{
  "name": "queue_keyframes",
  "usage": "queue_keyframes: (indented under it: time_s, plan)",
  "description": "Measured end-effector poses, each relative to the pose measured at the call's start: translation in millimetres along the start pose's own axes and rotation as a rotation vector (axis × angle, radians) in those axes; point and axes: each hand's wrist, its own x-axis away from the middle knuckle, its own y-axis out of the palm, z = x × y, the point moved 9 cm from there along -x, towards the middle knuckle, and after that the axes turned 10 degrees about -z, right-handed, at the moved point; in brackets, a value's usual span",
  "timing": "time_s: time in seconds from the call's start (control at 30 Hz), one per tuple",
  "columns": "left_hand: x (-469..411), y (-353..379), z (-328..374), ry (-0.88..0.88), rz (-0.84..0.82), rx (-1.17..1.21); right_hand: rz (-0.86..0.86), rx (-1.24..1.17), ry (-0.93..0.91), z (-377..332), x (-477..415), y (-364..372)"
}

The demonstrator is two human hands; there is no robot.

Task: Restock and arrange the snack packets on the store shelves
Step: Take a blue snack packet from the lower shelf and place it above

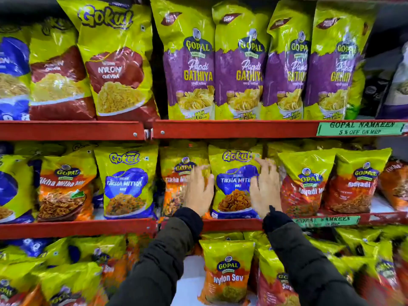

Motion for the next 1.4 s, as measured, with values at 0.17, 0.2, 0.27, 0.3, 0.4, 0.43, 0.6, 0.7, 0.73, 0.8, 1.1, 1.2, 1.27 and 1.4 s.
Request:
queue_keyframes:
  time_s: [0.17,0.2,0.27,0.3,0.4,0.43,0.6,0.7,0.73,0.8,1.1,1.2,1.27,1.4]
  plan:
    - [-5.6,77.4,-52.9,-0.313,-0.220,0.264,-0.214,-0.429,0.398,90.3,-8.0,56.5]
    - [-6.4,86.8,-55.0,-0.330,-0.231,0.299,-0.276,-0.494,0.444,99.5,-6.0,68.2]
    - [-12.1,99.5,-60.1,-0.349,-0.219,0.331,-0.365,-0.570,0.465,110.2,-2.9,84.4]
    - [-15.4,104.1,-64.8,-0.353,-0.201,0.343,-0.375,-0.594,0.447,115.0,-2.2,89.3]
    - [-17.7,109.7,-71.1,-0.344,-0.153,0.378,-0.340,-0.661,0.366,118.2,0.1,88.6]
    - [-17.1,110.7,-72.9,-0.346,-0.135,0.389,-0.324,-0.677,0.345,117.7,0.1,86.6]
    - [-14.7,97.0,-54.4,-0.279,-0.039,0.468,-0.185,-0.681,0.297,109.7,-2.8,63.7]
    - [-0.5,77.2,-47.2,-0.216,0.030,0.455,-0.099,-0.686,0.216,94.4,9.7,48.2]
    - [8.4,70.5,-49.1,-0.212,0.050,0.440,-0.093,-0.690,0.192,87.7,16.5,48.0]
    - [32.1,58.8,-61.5,-0.227,0.084,0.417,-0.109,-0.686,0.179,76.3,34.7,57.3]
    - [149.9,5.7,-158.9,-0.374,0.190,0.309,-0.364,-0.686,0.245,55.0,146.7,164.3]
    - [186.1,-0.1,-197.7,-0.434,0.144,0.331,-0.449,-0.675,0.247,51.9,182.4,197.4]
    - [211.0,-3.2,-231.1,-0.493,0.109,0.327,-0.509,-0.656,0.266,51.2,206.3,224.9]
    - [250.1,5.8,-291.1,-0.633,-0.015,0.349,-0.684,-0.645,0.377,56.4,246.3,280.1]
